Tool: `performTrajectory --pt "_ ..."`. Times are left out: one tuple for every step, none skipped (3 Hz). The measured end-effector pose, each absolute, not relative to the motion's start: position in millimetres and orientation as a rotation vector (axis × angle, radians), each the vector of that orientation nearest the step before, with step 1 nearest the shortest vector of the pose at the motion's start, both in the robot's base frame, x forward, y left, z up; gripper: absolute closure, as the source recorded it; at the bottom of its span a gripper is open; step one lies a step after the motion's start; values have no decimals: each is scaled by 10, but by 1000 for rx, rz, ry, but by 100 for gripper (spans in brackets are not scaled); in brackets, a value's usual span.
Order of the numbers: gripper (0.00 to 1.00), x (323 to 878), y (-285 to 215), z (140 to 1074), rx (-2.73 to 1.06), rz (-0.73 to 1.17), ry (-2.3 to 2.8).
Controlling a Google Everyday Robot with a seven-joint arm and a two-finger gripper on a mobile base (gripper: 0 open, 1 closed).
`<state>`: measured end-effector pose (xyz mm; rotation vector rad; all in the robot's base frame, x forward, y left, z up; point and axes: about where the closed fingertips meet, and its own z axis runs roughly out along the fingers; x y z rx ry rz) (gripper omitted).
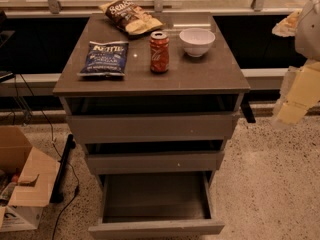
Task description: Place coke can into bottom drawer
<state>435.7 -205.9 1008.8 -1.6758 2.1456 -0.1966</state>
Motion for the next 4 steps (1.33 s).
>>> performTrajectory --pt "0 4358 -2058 10088 -1676 -196 2145" --pt "0 4521 -1854 10086 -1675 -166 2084" --pt "0 4707 -1659 10081 -1674 -133 2034" --pt "0 5057 -1423 10020 -1692 -64 1979"
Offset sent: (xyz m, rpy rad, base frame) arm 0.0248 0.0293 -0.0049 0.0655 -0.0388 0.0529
